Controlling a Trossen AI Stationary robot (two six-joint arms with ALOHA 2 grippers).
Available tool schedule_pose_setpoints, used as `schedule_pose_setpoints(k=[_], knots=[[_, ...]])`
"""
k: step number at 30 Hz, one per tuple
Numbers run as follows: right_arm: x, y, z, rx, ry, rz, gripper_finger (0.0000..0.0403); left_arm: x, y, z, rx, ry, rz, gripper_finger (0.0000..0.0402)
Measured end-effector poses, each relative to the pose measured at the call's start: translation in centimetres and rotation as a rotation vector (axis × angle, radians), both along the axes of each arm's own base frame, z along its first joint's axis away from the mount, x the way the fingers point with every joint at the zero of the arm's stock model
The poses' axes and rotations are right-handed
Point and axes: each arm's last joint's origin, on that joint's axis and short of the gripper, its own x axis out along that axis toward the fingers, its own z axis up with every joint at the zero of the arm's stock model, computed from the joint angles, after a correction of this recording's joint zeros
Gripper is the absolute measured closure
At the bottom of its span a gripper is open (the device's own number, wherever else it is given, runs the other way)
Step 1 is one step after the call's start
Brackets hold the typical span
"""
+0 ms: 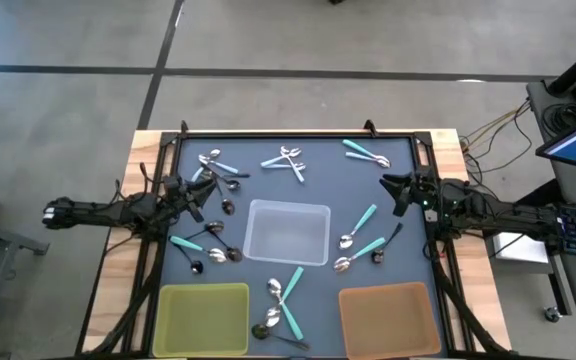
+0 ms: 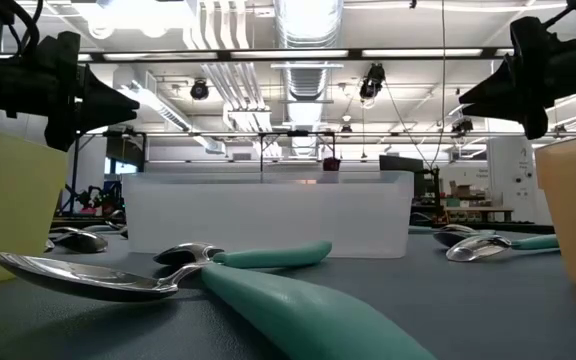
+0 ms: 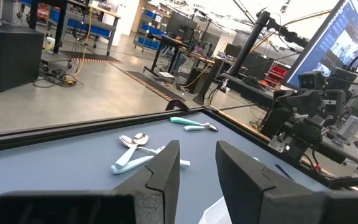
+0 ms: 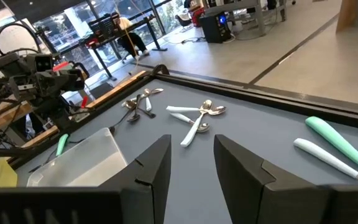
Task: Sort silverware by color (type)
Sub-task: Put the green spoon into the transparent bin
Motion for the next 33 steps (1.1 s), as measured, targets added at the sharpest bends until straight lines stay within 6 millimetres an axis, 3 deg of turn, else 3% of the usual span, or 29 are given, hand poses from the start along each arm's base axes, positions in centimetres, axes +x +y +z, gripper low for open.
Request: schedule_pose_setpoints(k=[3, 6, 13, 29, 33], knots=[[0.00, 0.00, -0.02, -0.039, 0.025, 0.009, 0.0289, 0.00, 0.00, 0.01, 0.000, 0.000, 0.000, 0.0314], [0.06, -0.05, 0.04, 0.031, -0.023, -0.020, 0.0289, 0.00, 0.00, 0.01, 0.000, 0.000, 0.000, 0.0314], [-0.20, -0.57, -0.14, 0.199, -0.146, -0.275, 0.0289, 0.00, 0.00, 0.00, 0.000, 0.000, 0.000, 0.0314], [-0.11, -0.59, -0.14, 0.213, -0.156, -0.277, 0.0289, 0.00, 0.00, 0.00, 0.000, 0.000, 0.000, 0.0314], [0.06, -0.45, -0.18, 0.206, -0.128, -0.208, 0.0289, 0.00, 0.00, 0.00, 0.000, 0.000, 0.000, 0.0314]])
